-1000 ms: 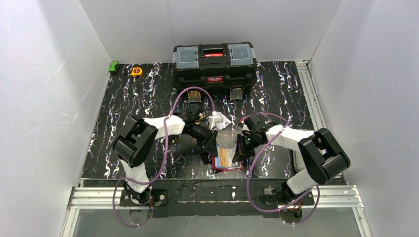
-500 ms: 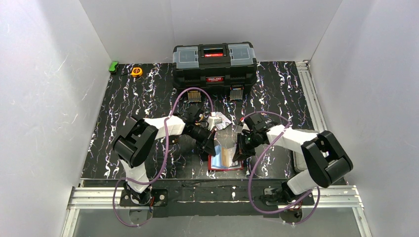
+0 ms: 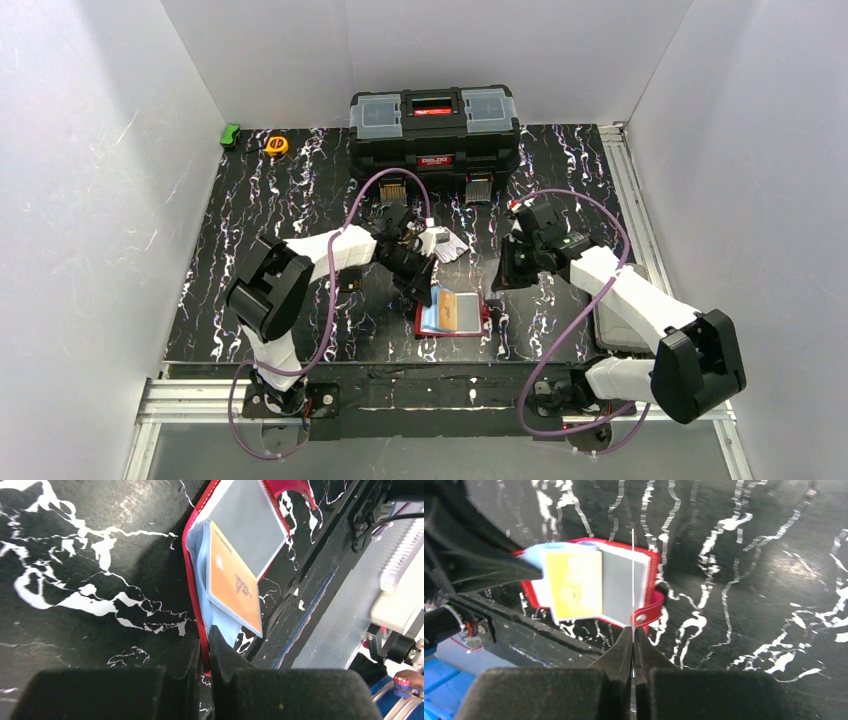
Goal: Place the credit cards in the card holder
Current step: Insert the credit card into the card holder.
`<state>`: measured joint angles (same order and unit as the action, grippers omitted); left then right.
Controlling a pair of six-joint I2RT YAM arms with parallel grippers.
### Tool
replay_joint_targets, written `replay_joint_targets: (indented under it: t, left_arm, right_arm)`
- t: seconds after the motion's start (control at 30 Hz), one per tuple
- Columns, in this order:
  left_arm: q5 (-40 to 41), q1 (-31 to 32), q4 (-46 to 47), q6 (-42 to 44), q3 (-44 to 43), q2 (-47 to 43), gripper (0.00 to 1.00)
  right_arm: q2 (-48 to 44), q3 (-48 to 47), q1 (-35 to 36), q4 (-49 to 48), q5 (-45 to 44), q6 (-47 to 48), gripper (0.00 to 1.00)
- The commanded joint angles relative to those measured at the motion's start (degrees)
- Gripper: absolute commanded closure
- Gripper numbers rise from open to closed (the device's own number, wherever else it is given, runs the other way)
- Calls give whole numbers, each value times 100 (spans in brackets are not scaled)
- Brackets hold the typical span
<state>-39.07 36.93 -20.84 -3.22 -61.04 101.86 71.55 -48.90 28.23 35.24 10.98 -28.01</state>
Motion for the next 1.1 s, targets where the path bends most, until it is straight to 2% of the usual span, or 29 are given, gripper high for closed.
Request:
replay_joint_targets:
  t: [0.0,0.17,0.37,0.77,1.07]
  left_arm:
    - [438,-1,-819,-230,-603,-452,100]
    - [1048,-2,-1955,-610,-1508,-286,100]
    - [1019,-8,-2896,-1005,-2123,301,100]
    - [1069,-1,-2707,-932,-1848,177,100]
    - [821,-126,-1518,-408,-328,-64,100]
  right_arm:
    - [99,-401,479,97,15,44,99]
    - [21,-596,953,-66,138,42,99]
    - [254,-1015,1593,163,40,99,99]
    - [630,-1128,1884,-57,140,-31,99]
    - [1260,-618,1570,-784,665,-101,99]
